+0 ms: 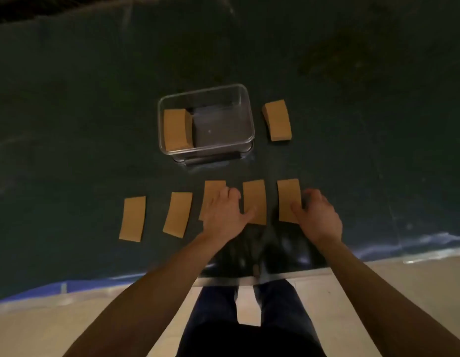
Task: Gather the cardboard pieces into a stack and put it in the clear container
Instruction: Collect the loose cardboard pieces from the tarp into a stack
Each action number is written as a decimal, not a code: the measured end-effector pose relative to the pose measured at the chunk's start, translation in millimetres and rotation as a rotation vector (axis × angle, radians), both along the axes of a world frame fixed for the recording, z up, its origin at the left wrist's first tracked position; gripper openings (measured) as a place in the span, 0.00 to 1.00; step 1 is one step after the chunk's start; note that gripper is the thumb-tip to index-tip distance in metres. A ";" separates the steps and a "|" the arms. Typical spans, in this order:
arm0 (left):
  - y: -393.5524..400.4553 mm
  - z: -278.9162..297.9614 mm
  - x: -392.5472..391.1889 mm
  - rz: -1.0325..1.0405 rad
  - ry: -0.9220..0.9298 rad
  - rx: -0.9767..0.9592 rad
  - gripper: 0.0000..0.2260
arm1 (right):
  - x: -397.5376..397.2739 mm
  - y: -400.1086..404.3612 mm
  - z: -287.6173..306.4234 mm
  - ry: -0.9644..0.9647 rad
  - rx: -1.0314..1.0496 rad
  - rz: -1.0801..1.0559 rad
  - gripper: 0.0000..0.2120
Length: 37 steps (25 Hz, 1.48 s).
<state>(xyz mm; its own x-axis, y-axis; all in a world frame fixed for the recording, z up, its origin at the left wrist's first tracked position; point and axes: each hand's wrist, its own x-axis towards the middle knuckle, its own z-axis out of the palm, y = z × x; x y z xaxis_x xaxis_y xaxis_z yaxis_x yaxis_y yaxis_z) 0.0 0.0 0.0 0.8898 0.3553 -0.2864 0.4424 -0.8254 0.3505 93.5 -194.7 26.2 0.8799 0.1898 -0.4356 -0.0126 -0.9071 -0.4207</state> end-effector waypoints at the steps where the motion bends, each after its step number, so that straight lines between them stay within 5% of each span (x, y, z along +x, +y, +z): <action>1: -3.0 -3.7 4.4 0.042 0.033 -0.022 0.25 | 0.5 2.5 -3.5 0.004 -0.007 -0.027 0.22; 9: -36.1 -22.6 42.5 0.370 0.159 -0.004 0.30 | 9.6 32.1 -34.5 0.060 -0.123 -0.193 0.34; 15: -42.0 -26.8 49.9 0.502 0.201 -0.175 0.30 | 14.6 40.4 -45.6 0.052 -0.101 -0.237 0.34; 18: -35.7 -26.2 50.8 0.490 0.211 -0.295 0.20 | 21.3 36.8 -48.4 0.012 -0.122 -0.182 0.25; 21: -21.0 -23.8 52.7 0.541 0.186 -0.483 0.09 | 26.1 35.3 -45.1 0.116 0.126 -0.287 0.13; 25: 6.2 -16.9 35.9 0.692 0.159 -0.820 0.10 | 17.1 38.1 -32.4 0.424 0.548 -0.509 0.04; 29: 44.6 -13.6 8.2 0.764 0.074 -0.669 0.02 | 1.5 51.0 -26.7 0.631 0.768 -0.605 0.12; 37: 47.7 -10.8 -9.8 0.624 0.183 -0.237 0.17 | -22.6 73.6 -19.2 0.708 0.729 -0.574 0.10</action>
<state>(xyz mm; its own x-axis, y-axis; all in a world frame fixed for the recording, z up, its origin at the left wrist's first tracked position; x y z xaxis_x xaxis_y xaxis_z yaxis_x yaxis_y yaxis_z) -9.8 47.7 -10.8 0.4689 0.6946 -0.5455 0.8791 -0.3074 0.3642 70.9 -121.1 6.9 0.5219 0.2506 -0.8154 -0.7832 -0.2380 -0.5744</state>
